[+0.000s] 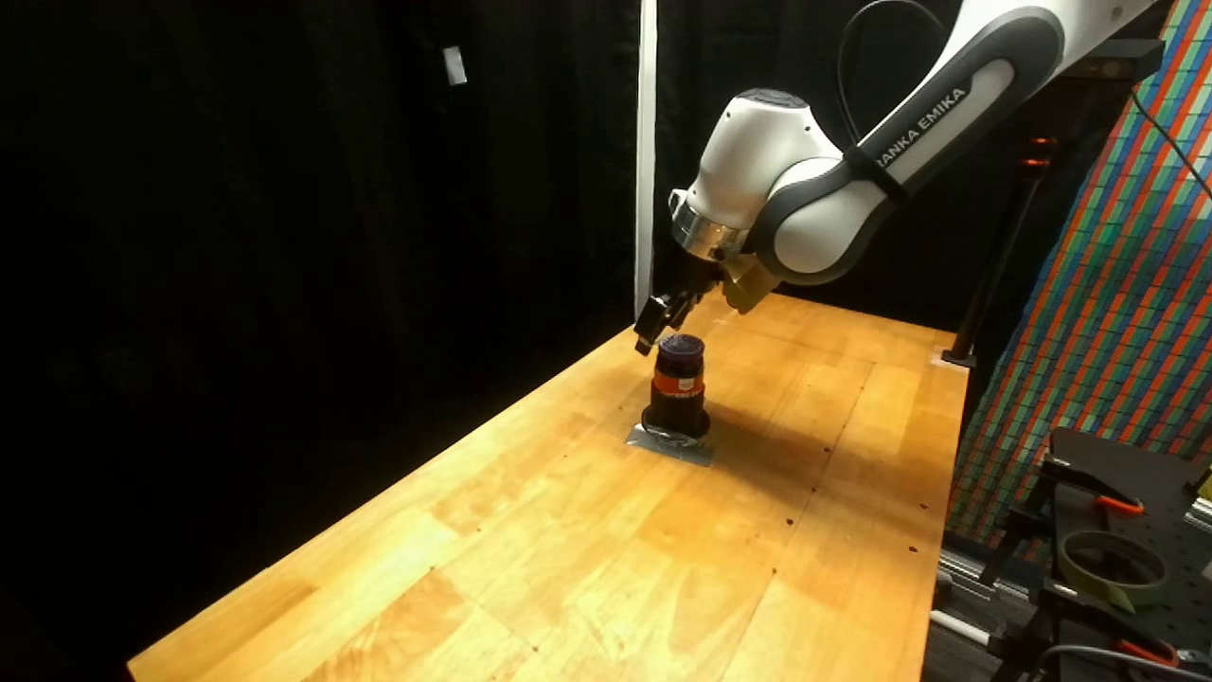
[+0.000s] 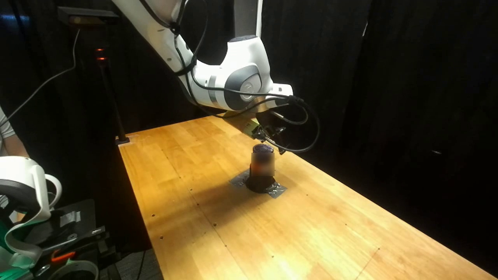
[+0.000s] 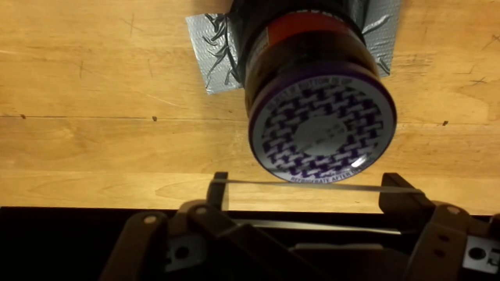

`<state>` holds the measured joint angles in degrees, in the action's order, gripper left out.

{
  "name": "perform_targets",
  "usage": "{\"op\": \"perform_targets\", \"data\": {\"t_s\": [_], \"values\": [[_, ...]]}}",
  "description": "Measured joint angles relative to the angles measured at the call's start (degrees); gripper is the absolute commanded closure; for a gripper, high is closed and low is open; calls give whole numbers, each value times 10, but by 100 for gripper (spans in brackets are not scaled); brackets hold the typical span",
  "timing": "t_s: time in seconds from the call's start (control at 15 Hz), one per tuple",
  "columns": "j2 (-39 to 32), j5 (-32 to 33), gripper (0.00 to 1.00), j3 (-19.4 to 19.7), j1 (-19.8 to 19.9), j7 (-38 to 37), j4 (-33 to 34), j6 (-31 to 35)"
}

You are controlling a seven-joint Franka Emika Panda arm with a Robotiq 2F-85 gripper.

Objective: Put the rubber band around the cup

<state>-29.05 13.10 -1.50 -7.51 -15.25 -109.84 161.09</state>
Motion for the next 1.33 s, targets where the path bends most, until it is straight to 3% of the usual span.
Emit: {"op": "perform_targets", "data": {"t_s": [0.47,1.0,1.33], "values": [[-14,-19,0,3,0,23,1,-2],[-15,-33,0,5,-8,23,18,-96],[-8,-32,0,23,-27,15,20,-112]]}}
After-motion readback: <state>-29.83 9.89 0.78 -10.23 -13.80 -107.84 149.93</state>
